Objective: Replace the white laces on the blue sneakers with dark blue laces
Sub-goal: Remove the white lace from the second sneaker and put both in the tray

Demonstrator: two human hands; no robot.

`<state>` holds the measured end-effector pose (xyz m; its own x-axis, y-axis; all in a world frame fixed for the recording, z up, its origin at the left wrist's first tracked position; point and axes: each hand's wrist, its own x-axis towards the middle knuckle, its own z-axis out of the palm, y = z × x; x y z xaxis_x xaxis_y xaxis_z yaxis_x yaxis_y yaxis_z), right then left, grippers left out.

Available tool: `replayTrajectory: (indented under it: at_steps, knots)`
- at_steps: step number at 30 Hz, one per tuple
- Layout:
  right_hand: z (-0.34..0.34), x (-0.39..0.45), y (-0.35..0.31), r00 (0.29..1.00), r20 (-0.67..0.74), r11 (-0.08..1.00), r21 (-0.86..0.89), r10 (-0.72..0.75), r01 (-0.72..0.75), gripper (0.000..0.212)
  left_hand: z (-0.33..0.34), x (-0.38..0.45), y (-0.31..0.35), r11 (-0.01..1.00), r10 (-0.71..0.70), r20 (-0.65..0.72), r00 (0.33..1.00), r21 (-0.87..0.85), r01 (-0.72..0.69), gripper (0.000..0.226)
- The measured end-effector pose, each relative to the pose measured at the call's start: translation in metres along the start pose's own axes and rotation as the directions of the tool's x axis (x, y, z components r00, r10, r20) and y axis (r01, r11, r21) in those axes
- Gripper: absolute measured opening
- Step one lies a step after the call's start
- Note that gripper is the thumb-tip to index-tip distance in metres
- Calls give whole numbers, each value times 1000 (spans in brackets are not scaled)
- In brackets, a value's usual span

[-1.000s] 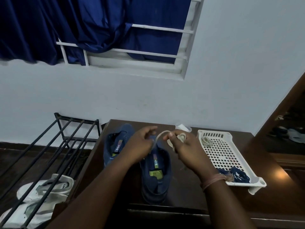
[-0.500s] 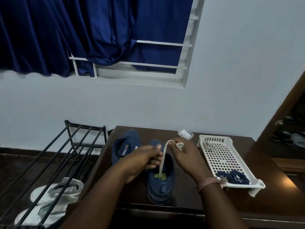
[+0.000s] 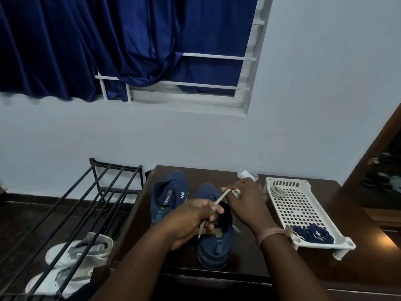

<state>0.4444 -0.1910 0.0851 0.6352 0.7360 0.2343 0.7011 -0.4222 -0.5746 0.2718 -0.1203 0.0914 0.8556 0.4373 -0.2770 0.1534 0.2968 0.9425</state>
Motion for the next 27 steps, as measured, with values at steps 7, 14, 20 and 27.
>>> replayTrajectory:
  at_steps: [7, 14, 20, 27]
  knots:
    - [9, 8, 10, 944, 255, 968, -83, -207, 235, 54, -9, 18, 6, 993, -86, -178, 980, -101, 68, 30]
    - [-5, 14, -10, 885, 361, 884, 454, -294, 109, 19, -21, 22, 13, 999, -44, -105, 994, -27, 41, 27]
    - [-3, 23, 1, 964, 215, 933, 352, -159, 75, 21, -24, 18, 16, 993, -116, 70, 991, -13, 117, 26]
    - [16, 24, -7, 956, 148, 907, 380, -255, 183, 24, -28, 17, 31, 914, -18, 78, 997, -403, 48, 21]
